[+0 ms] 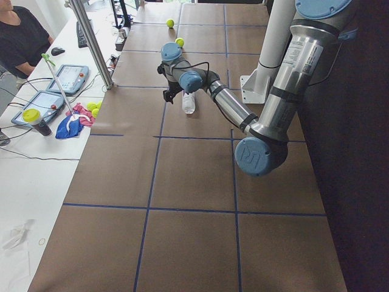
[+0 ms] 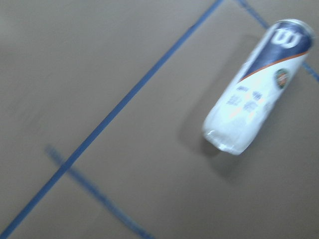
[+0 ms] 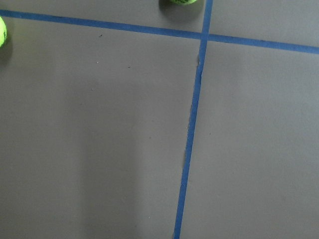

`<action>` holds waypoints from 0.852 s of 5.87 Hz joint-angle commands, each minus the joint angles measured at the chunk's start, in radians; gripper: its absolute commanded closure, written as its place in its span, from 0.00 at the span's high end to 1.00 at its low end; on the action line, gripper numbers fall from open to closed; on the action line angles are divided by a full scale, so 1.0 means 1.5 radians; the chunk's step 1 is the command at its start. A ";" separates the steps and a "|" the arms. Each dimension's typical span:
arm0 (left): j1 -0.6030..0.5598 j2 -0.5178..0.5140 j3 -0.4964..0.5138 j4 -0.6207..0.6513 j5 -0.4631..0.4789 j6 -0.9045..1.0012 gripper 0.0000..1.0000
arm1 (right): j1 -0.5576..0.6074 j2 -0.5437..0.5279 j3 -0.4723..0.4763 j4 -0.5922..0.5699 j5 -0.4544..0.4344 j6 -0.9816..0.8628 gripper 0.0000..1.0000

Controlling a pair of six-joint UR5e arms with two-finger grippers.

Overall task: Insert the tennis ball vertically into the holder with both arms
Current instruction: 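Reach the left gripper down and grasp the lying white Wilson can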

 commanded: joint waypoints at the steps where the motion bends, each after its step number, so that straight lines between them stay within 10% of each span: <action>1: 0.147 -0.066 -0.002 0.020 0.126 0.002 1.00 | 0.000 -0.004 -0.003 0.051 0.000 0.001 1.00; 5: 0.220 -0.261 0.163 0.133 0.340 0.180 1.00 | -0.002 -0.004 -0.016 0.051 0.001 0.005 1.00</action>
